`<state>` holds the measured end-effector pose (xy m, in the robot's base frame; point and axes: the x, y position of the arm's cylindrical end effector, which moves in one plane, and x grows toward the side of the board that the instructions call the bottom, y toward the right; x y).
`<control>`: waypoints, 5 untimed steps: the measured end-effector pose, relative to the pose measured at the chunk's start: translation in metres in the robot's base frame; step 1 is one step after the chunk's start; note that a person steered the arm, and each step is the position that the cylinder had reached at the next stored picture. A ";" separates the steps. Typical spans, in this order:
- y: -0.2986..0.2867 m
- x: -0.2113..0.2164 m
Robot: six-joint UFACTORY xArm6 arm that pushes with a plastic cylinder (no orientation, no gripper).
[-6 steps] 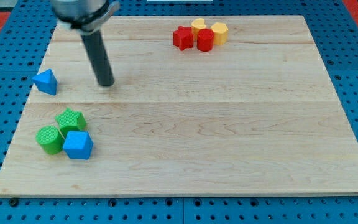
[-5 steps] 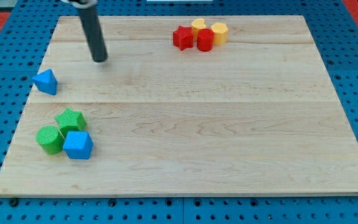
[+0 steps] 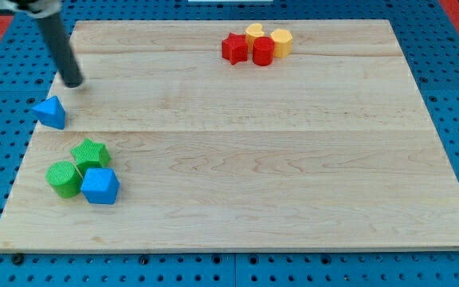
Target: Push the blue triangle into the green star
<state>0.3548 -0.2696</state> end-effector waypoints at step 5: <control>0.236 0.052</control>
